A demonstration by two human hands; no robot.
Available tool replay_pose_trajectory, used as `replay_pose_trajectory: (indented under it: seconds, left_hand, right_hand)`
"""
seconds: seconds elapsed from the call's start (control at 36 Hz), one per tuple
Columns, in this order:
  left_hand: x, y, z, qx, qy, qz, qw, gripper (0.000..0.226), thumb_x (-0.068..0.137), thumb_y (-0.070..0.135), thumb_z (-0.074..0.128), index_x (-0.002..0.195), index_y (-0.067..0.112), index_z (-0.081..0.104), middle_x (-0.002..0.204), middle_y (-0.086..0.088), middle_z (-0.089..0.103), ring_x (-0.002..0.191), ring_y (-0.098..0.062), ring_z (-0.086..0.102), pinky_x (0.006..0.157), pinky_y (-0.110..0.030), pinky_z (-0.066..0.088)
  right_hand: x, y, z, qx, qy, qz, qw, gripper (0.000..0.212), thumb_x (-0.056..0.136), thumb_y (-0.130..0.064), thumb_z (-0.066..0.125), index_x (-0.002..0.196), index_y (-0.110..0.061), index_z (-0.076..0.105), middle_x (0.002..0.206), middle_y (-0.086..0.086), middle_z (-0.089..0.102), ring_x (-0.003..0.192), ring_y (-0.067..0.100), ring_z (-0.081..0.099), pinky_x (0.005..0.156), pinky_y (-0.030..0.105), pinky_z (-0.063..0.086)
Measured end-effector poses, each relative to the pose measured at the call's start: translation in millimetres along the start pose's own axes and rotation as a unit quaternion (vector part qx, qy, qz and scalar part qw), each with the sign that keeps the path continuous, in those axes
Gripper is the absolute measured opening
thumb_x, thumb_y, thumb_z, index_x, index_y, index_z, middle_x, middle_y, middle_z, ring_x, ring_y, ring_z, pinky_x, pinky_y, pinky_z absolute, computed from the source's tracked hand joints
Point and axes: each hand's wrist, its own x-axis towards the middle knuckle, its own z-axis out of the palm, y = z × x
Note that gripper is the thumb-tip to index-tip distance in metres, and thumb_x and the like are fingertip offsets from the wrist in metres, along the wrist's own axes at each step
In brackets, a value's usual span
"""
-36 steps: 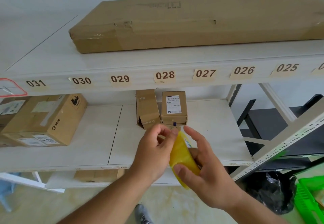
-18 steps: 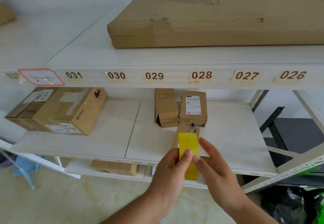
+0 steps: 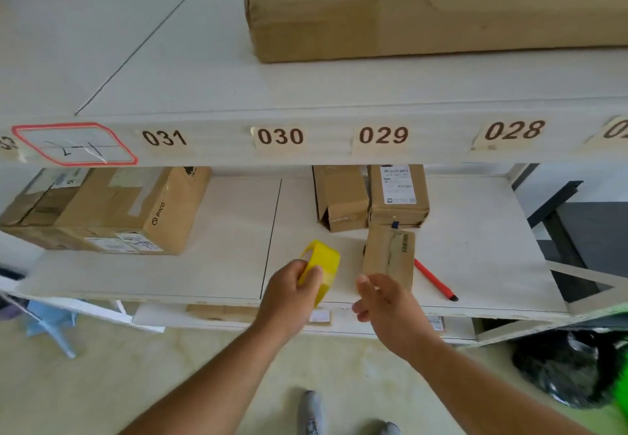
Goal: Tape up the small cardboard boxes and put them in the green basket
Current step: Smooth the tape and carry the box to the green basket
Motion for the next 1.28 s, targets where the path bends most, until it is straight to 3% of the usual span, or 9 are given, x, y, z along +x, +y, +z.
replay_pose_trajectory:
  seconds: [0.17, 0.31, 0.64, 0.75, 0.89, 1.0, 1.08, 1.17, 1.28]
  left_hand:
    - [93.2, -87.0, -35.6, 0.18, -0.009, -0.019, 0.983, 0.033, 0.091, 0.037, 0.06, 0.07, 0.013, 0.054, 0.064, -0.004, 0.057, 0.066, -0.028, 0.058, 0.059, -0.031, 0.042]
    - [140.4, -139.5, -40.5, 0.271, -0.023, -0.047, 0.961, 0.023, 0.092, 0.032, 0.064, 0.104, 0.013, 0.071, 0.107, -0.015, 0.071, 0.102, -0.037, 0.064, 0.084, -0.038, 0.05]
    - [145.6, -158.8, -23.0, 0.275, 0.007, -0.083, 0.958, 0.035, 0.102, 0.024, 0.043, 0.112, 0.001, 0.066, 0.113, -0.025, 0.065, 0.111, -0.042, 0.058, 0.092, -0.049, 0.049]
    - [126.8, -131.3, -4.4, 0.272, 0.092, 0.014, 0.958, 0.027, 0.095, 0.02, 0.045, 0.094, 0.002, 0.065, 0.098, -0.025, 0.066, 0.095, -0.045, 0.059, 0.081, -0.05, 0.053]
    - [68.7, -59.5, 73.0, 0.15, 0.008, 0.127, 0.98, 0.047, 0.096, 0.023, 0.059, 0.141, 0.011, 0.05, 0.143, -0.008, 0.052, 0.131, -0.026, 0.048, 0.105, -0.037, 0.043]
    - [44.8, -26.1, 128.1, 0.08, -0.034, 0.14, 0.986, 0.056, 0.099, 0.036, 0.057, 0.149, 0.016, 0.041, 0.155, -0.001, 0.04, 0.143, -0.018, 0.037, 0.111, -0.025, 0.032]
    - [40.9, -32.5, 150.4, 0.071, 0.037, 0.18, 0.98, 0.038, 0.095, 0.022, 0.064, 0.131, 0.011, 0.057, 0.133, -0.007, 0.058, 0.124, -0.023, 0.054, 0.102, -0.029, 0.046]
    - [33.5, -38.1, 161.2, -0.018, 0.134, 0.047, 0.99, 0.021, 0.09, 0.013, 0.067, 0.108, 0.009, 0.058, 0.103, -0.003, 0.058, 0.092, -0.025, 0.06, 0.078, -0.034, 0.052]
    - [22.3, -36.6, 180.4, -0.271, -0.055, -0.2, 0.94, 0.026, 0.088, 0.032, 0.071, 0.108, 0.018, 0.062, 0.105, 0.001, 0.07, 0.101, -0.019, 0.068, 0.089, -0.035, 0.056]
  right_hand:
    - [12.1, 26.9, -35.8, -0.025, 0.081, 0.095, 0.992, 0.013, 0.095, -0.03, 0.058, 0.09, -0.027, 0.069, 0.078, -0.009, 0.076, 0.074, 0.014, 0.073, 0.081, 0.043, 0.061]
    - [9.2, 43.9, -64.8, 0.019, 0.156, 0.145, 0.977, 0.012, 0.096, -0.017, 0.06, 0.091, -0.018, 0.071, 0.085, 0.001, 0.077, 0.077, 0.017, 0.074, 0.079, 0.039, 0.061]
    - [16.8, 55.8, -92.8, -0.059, 0.19, 0.147, 0.969, 0.019, 0.095, -0.02, 0.057, 0.085, -0.018, 0.073, 0.085, 0.007, 0.074, 0.087, 0.031, 0.068, 0.068, 0.033, 0.05]
    - [25.4, 63.6, -88.6, -0.166, 0.151, 0.084, 0.971, 0.02, 0.102, -0.027, 0.054, 0.113, -0.024, 0.07, 0.112, -0.003, 0.073, 0.102, 0.021, 0.068, 0.09, 0.037, 0.056]
    - [45.2, 67.3, -72.8, -0.362, 0.028, -0.031, 0.931, 0.048, 0.108, -0.033, 0.04, 0.156, -0.033, 0.037, 0.164, -0.019, 0.026, 0.148, 0.008, 0.03, 0.12, 0.026, 0.023]
    - [67.6, 78.4, -59.4, -0.403, 0.0, -0.089, 0.911, 0.053, 0.108, -0.031, 0.037, 0.16, -0.028, 0.029, 0.169, -0.01, 0.016, 0.156, 0.011, 0.011, 0.124, 0.026, 0.011]
    - [82.9, 91.2, -56.0, -0.412, 0.007, -0.111, 0.904, 0.055, 0.108, -0.027, 0.038, 0.161, -0.023, 0.026, 0.169, -0.007, 0.018, 0.157, 0.011, 0.009, 0.123, 0.025, 0.004]
    - [91.5, 102.2, -55.8, -0.43, -0.001, -0.121, 0.895, 0.056, 0.109, -0.027, 0.035, 0.163, -0.024, 0.019, 0.17, -0.009, 0.011, 0.157, 0.01, 0.002, 0.126, 0.028, 0.001]
    - [96.5, 111.3, -57.0, -0.437, -0.003, -0.154, 0.886, 0.055, 0.109, -0.029, 0.035, 0.162, -0.023, 0.022, 0.17, -0.008, 0.012, 0.157, 0.01, 0.003, 0.128, 0.029, 0.001]
